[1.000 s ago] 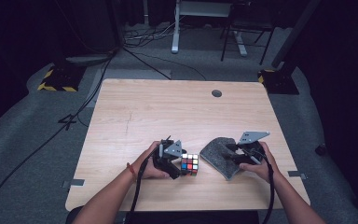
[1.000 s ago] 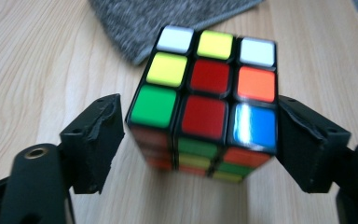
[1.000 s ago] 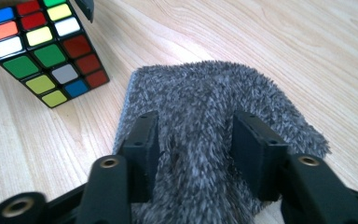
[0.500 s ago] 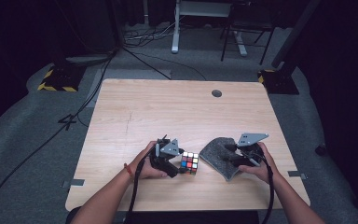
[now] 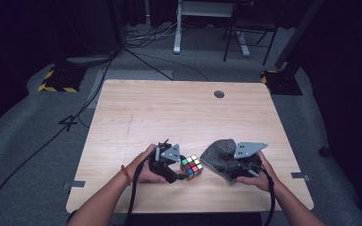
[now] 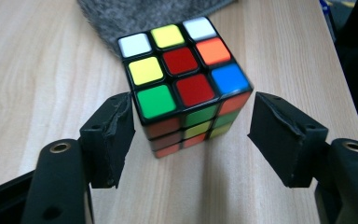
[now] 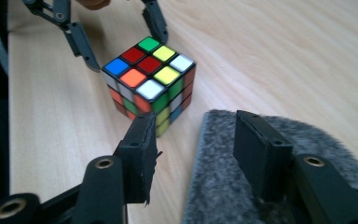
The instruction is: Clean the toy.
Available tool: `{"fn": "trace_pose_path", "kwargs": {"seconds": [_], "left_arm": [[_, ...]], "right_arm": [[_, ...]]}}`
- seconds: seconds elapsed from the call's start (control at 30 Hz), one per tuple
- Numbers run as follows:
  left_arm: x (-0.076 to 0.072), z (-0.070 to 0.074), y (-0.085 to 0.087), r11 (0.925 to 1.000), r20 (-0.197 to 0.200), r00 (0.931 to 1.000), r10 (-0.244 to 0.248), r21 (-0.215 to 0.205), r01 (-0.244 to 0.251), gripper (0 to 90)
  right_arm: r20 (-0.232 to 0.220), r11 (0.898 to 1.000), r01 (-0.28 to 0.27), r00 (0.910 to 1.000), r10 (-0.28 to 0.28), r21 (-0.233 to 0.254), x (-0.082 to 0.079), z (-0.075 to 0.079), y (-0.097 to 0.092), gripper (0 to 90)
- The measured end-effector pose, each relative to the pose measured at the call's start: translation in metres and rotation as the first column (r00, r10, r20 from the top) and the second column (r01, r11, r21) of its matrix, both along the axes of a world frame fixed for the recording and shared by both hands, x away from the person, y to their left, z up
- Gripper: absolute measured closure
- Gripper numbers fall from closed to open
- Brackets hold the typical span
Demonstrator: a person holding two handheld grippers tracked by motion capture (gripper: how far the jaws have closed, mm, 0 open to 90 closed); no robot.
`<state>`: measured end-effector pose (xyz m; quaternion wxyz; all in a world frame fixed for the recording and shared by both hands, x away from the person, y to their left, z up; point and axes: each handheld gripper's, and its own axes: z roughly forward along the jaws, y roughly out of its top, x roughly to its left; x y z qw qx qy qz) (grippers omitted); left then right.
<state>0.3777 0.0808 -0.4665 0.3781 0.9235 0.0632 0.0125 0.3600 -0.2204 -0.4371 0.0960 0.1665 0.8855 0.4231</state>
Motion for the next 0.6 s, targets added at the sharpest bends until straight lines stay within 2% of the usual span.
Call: {"fn": "trace_pose_path", "kwargs": {"seconds": [0.07,0.13,0.2,0.23,0.3,0.37,0.4,0.43,0.5,0.57,0.6], "left_arm": [[-0.001,0.001,-0.001,1.0000,0.017,0.9998,0.002,0.007,-0.002,32.4],[0.000,0.004,-0.002,1.0000,0.005,1.0000,-0.003,-0.003,0.003,33.1],[-0.001,0.005,-0.003,1.0000,0.006,1.0000,0.001,0.001,-0.001,33.7],[-0.002,0.004,-0.003,1.0000,-0.001,1.0000,-0.005,0.009,0.005,33.8],[-0.004,0.002,-0.003,0.9990,0.014,0.9999,-0.006,0.045,0.006,35.5],[-0.006,0.001,-0.002,0.9987,0.010,0.9999,-0.010,0.051,0.009,34.6],[-0.007,0.001,-0.002,0.9982,0.034,0.9994,-0.003,0.060,0.001,34.2],[-0.006,0.002,-0.002,0.9984,0.039,0.9992,0.006,0.056,-0.008,32.8],[-0.001,0.005,0.001,0.9997,0.030,0.9994,0.020,0.016,-0.021,27.1],[0.003,0.010,0.002,0.9993,0.019,0.9997,0.013,-0.036,-0.012,26.2],[0.003,0.012,0.001,0.9992,0.036,0.9993,0.008,-0.039,-0.006,24.0]], "right_arm": [[0.007,1.000,-0.008,0.9999,0.008,-0.006,-0.002,-0.001,0.004,51.8],[-0.005,1.000,-0.031,0.9995,0.031,-0.001,-0.004,-0.002,0.008,52.7],[-0.002,0.999,-0.036,0.9993,0.036,-0.017,-0.006,-0.004,0.013,53.8],[-0.001,0.999,-0.039,0.9992,0.039,-0.022,-0.006,-0.004,0.014,53.7],[-0.013,0.999,-0.046,0.9989,0.046,-0.020,-0.006,-0.006,0.015,54.4],[-0.014,0.999,-0.043,0.9990,0.043,-0.022,-0.008,-0.009,0.016,55.8],[-0.020,0.999,-0.045,0.9988,0.045,-0.024,-0.009,-0.012,0.015,56.3],[-0.022,0.998,-0.052,0.9984,0.052,-0.032,-0.010,-0.014,0.015,56.3],[-0.023,0.998,-0.066,0.9976,0.066,-0.018,-0.013,-0.019,0.016,58.8],[-0.026,0.997,-0.077,0.9968,0.076,-0.028,-0.014,-0.022,0.018,57.8],[-0.022,0.996,-0.080,0.9966,0.079,-0.036,-0.015,-0.024,0.020,57.7]]}}
